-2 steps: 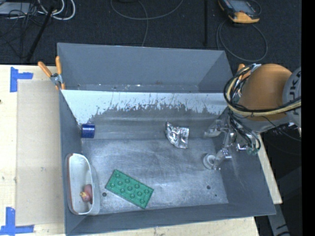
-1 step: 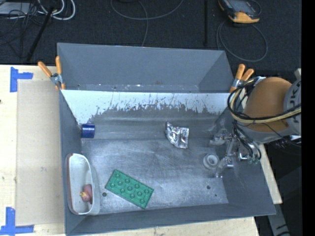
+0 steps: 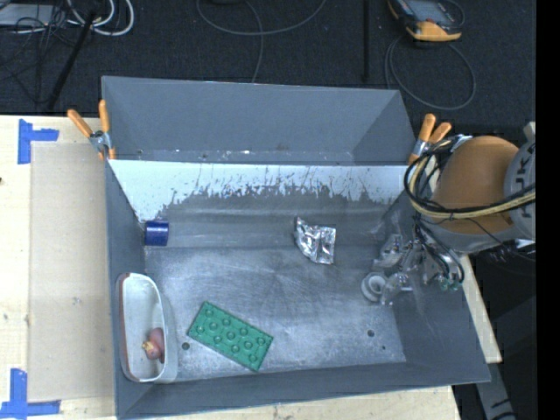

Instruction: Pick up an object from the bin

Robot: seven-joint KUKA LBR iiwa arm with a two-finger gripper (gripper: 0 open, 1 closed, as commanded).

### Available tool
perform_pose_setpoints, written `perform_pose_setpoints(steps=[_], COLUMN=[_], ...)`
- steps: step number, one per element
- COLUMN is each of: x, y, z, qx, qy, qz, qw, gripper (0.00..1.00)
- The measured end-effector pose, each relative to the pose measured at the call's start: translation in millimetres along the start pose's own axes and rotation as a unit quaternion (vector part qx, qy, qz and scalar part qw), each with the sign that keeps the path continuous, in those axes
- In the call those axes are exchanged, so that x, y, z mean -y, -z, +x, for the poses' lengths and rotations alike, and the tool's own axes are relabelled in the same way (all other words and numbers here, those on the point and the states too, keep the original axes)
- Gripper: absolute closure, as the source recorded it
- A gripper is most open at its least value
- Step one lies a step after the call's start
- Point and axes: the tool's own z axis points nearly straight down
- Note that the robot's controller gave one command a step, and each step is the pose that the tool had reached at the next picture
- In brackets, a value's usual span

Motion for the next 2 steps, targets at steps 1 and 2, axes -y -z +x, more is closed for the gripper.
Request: perform_pose_setpoints(steps=[1,2], x=[-24,-31], y=[83,139], z=[0.3,-19.8], qx=[0.0045,0.0048], qy=[0.01,0.004], qz=[0.0,0.0], qw=[0.9999,1.0], gripper=[1.0,1.0])
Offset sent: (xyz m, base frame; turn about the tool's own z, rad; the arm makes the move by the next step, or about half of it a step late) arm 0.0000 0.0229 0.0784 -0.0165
